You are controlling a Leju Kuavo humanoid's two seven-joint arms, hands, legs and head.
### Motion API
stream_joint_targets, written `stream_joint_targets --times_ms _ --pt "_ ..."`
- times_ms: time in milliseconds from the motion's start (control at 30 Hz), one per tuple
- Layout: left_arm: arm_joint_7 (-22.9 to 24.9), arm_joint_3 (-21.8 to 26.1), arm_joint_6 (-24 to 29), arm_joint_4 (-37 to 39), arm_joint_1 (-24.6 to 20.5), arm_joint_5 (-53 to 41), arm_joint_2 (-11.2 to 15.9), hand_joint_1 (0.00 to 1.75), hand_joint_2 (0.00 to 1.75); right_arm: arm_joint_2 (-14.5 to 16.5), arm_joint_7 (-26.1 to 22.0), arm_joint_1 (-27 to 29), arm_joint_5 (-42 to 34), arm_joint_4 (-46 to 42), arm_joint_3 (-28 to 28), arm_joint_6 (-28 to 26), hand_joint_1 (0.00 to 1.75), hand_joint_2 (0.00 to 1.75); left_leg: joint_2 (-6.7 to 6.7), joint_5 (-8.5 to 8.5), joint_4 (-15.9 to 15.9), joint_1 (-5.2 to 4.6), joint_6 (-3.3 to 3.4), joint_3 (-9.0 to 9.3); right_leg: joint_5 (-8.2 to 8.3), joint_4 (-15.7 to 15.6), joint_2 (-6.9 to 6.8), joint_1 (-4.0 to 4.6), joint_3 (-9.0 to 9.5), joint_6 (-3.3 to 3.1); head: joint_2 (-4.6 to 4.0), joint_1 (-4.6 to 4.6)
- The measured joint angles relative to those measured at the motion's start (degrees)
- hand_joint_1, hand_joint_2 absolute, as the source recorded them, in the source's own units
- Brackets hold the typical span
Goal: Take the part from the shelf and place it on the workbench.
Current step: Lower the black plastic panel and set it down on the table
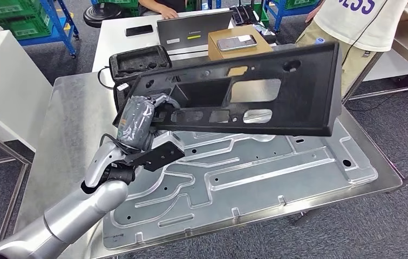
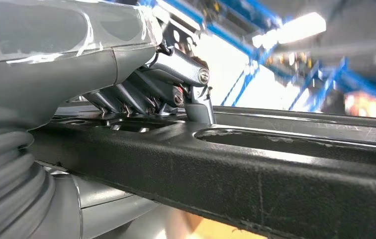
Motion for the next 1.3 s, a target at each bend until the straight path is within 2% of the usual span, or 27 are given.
stream_joint_targets --times_ms 67,100,133,233,300,333,400,433,467,500,533,600,633,667,733,800,833,900,933,967,1000,1033,1100,1133,1167,1267,1300 --pt "0.78 -0.50 -1.71 0.06 -0.01 -1.83 0.04 1.75 1.75 0.01 -0.02 -0.01 0.19 0.00 0.00 0.00 0.00 0.00 0.06 4.04 -8.32 0.01 0.28 3.71 -0.12 0.04 0.07 0.02 0.15 0.20 0.00 0.00" --pt "1.43 -0.74 -2.07 0.07 -0.04 -3.34 0.05 1.75 1.75 0.01 -0.02 -0.03 0.27 0.00 0.00 0.00 0.00 0.00 0.07 5.51 -12.17 -0.09 0.52 5.51 -0.20 0.09 0.10 0.14 0.14 0.38 0.00 0.00" --pt "2.20 -0.97 -2.23 0.11 -0.06 -5.17 0.07 1.75 1.75 0.00 -0.03 -0.02 0.31 0.00 0.00 0.01 0.00 0.00 0.07 6.32 -14.66 -0.19 0.77 6.67 -0.24 0.13 0.13 0.23 0.10 0.59 0.00 0.02" --pt "4.38 -1.69 -2.26 0.42 -0.09 -10.79 0.31 1.75 1.75 -0.01 -0.01 0.09 0.35 0.00 0.00 0.02 0.00 0.00 -0.09 6.69 -15.84 -0.44 1.57 7.16 -0.28 0.12 0.13 0.26 -0.05 1.36 0.00 0.09" --pt "5.26 -2.07 -2.39 0.56 -0.17 -13.13 0.39 1.75 1.75 -0.02 0.01 0.11 0.37 0.00 0.00 0.02 0.00 0.00 -0.10 6.89 -16.08 -0.24 2.22 7.33 -1.63 1.94 0.08 0.13 -0.77 1.95 0.00 0.17" --pt "5.53 -2.25 -2.53 0.58 -0.21 -13.88 0.40 1.75 1.75 -0.02 0.02 0.11 0.38 0.00 0.00 0.02 0.00 0.00 -0.07 6.95 -16.17 -0.09 2.48 7.44 -3.18 4.66 0.05 0.07 -1.99 2.21 0.00 0.25" --pt "5.82 -2.66 -2.81 0.70 -0.22 -14.61 0.44 1.75 1.75 0.00 0.02 0.16 0.40 0.00 0.00 0.04 0.00 0.00 -0.02 6.90 -16.17 -0.05 2.73 7.48 -6.86 12.81 0.02 -0.06 -5.80 2.63 0.00 0.38" --pt "5.86 -2.90 -2.88 0.81 -0.17 -14.73 0.46 1.75 1.75 0.01 0.02 0.21 0.40 0.00 0.00 0.06 0.00 0.00 -0.03 6.88 -16.16 -0.06 2.75 7.49 -7.92 16.23 0.02 -0.13 -7.53 2.77 0.00 0.39" --pt "5.91 -3.15 -2.91 0.94 -0.11 -14.73 0.48 1.75 1.75 0.01 0.03 0.27 0.40 0.00 0.00 0.11 0.00 0.00 -0.05 6.86 -16.15 -0.06 2.75 7.52 -7.95 17.75 0.02 -0.18 -8.39 2.85 0.00 0.40" --pt "5.94 -3.39 -2.92 1.05 -0.07 -14.72 0.48 1.75 1.75 0.01 0.04 0.30 0.40 0.00 0.00 0.16 0.00 0.00 -0.11 6.82 -16.15 -0.05 2.73 7.59 -6.87 16.86 0.02 -0.24 -8.08 2.88 0.00 0.40" --pt "5.95 -3.57 -2.92 1.14 -0.04 -14.74 0.48 1.75 1.75 0.00 0.05 0.31 0.40 0.00 0.00 0.21 0.00 0.00 -0.18 6.75 -16.14 -0.03 2.66 7.71 -4.90 13.62 0.02 -0.31 -6.57 2.87 0.00 0.41" --pt "5.90 -3.75 -2.89 1.23 -0.05 -14.86 0.49 1.75 1.75 -0.02 0.05 0.23 0.42 0.00 0.00 0.25 0.00 0.00 -0.29 6.49 -16.09 -0.13 2.33 7.97 -1.24 4.81 0.03 -0.34 -2.21 2.73 0.00 0.42" --pt "5.84 -3.77 -2.88 1.27 -0.07 -15.01 0.49 1.75 1.75 -0.02 0.05 0.17 0.43 0.00 0.00 0.25 0.00 0.00 -0.31 6.37 -16.07 -0.24 2.10 8.01 -0.35 1.84 0.05 -0.26 -0.74 2.54 0.00 0.40" --pt "5.75 -3.81 -2.86 1.31 -0.08 -15.17 0.50 1.75 1.75 0.00 0.04 0.13 0.45 0.00 0.00 0.27 0.00 0.00 -0.32 6.28 -16.06 -0.34 1.86 8.02 -0.18 0.43 0.07 -0.15 -0.04 2.31 0.00 0.39" --pt "5.62 -4.01 -2.84 1.46 -0.06 -15.43 0.50 1.75 1.75 0.05 0.03 0.14 0.48 0.00 0.00 0.32 0.00 0.00 -0.30 6.20 -16.10 -0.34 1.33 7.99 -0.29 0.23 0.10 0.02 -0.01 1.61 0.00 0.38" --pt "5.73 -4.18 -2.80 1.61 0.00 -15.60 0.50 1.75 1.75 0.09 0.02 0.15 0.51 0.00 -0.01 0.34 0.00 0.00 -0.20 5.17 -14.77 -0.14 0.71 7.37 -0.17 0.11 0.08 -0.07 0.04 0.92 0.00 0.35" --pt "5.96 -4.20 -2.76 1.68 0.03 -15.69 0.50 1.75 1.75 0.10 0.02 0.13 0.53 0.00 -0.01 0.34 0.00 0.00 -0.14 3.83 -12.46 -0.05 0.42 6.32 -0.11 0.02 0.05 -0.16 0.06 0.61 0.00 0.32" --pt "6.66 -4.20 -2.69 1.87 0.27 -15.99 0.51 1.75 1.75 0.13 0.02 0.12 0.54 0.00 -0.02 0.33 0.00 0.00 -0.06 0.12 -4.50 0.03 0.01 2.61 -0.16 0.02 0.02 -0.18 0.08 0.27 0.00 0.22" --pt "7.03 -4.21 -2.67 2.04 0.52 -16.11 0.52 1.31 1.75 0.16 0.02 0.14 0.56 0.00 -0.02 0.32 0.00 0.00 -0.06 -1.22 -0.58 0.04 -0.11 0.71 -0.18 0.03 0.02 -0.17 0.08 0.21 0.00 0.21" --pt "7.30 -4.21 -2.67 2.25 0.81 -16.24 0.53 0.87 1.75 0.20 0.02 0.16 0.58 0.00 -0.02 0.30 0.00 0.00 -0.05 -1.62 1.68 0.04 -0.15 -0.51 -0.21 0.04 0.03 -0.16 0.10 0.19 0.00 0.19" --pt "7.45 -4.22 -2.68 2.47 1.05 -16.29 0.54 0.44 1.75 0.23 0.02 0.18 0.60 0.00 -0.02 0.28 0.00 0.00 -0.05 -0.85 1.47 0.05 -0.12 -0.59 -0.23 0.05 0.06 -0.16 0.13 0.20 0.00 0.19" --pt "7.56 -4.22 -2.69 2.70 1.22 -16.33 0.55 0.00 1.75 0.26 0.02 0.18 0.63 0.00 -0.02 0.26 0.00 0.00 -0.04 0.84 -1.08 0.05 -0.01 0.43 -0.26 0.06 0.08 -0.16 0.19 0.24 0.00 0.18" --pt "7.58 -4.21 -2.69 3.07 1.30 -16.34 0.54 0.00 1.75 0.31 0.02 0.15 0.74 0.00 -0.02 0.23 0.00 0.00 0.00 4.81 -9.87 -0.07 0.41 4.45 -0.40 0.11 0.14 -0.02 0.30 0.48 0.00 0.17" --pt "7.58 -4.21 -2.68 3.23 1.30 -16.32 0.53 0.00 1.75 0.34 0.02 0.13 0.81 0.00 -0.02 0.22 0.00 0.00 0.01 6.01 -13.26 -0.15 0.66 6.03 -0.47 0.14 0.15 0.10 0.31 0.66 0.00 0.19" --pt "7.58 -4.20 -2.65 3.40 1.35 -16.25 0.53 0.00 1.75 0.36 0.02 0.13 0.87 0.00 -0.02 0.22 0.00 0.00 -0.01 6.56 -15.27 -0.26 0.90 6.97 -0.52 0.15 0.16 0.21 0.29 0.85 0.00 0.23" --pt "7.61 -4.16 -2.34 4.02 1.65 -15.60 0.50 0.00 1.75 0.38 0.02 0.15 0.92 0.00 -0.02 0.20 0.00 0.00 -0.10 6.70 -15.95 -0.44 1.67 7.25 -0.69 0.23 0.12 0.09 0.27 1.59 0.00 0.32" --pt "7.63 -4.09 -2.13 4.21 1.70 -15.34 0.47 0.00 1.75 0.39 0.02 0.15 0.92 0.00 -0.02 0.19 0.00 0.00 -0.09 6.80 -16.05 -0.34 1.98 7.33 -1.32 1.01 0.10 0.03 -0.02 1.89 0.00 0.36"
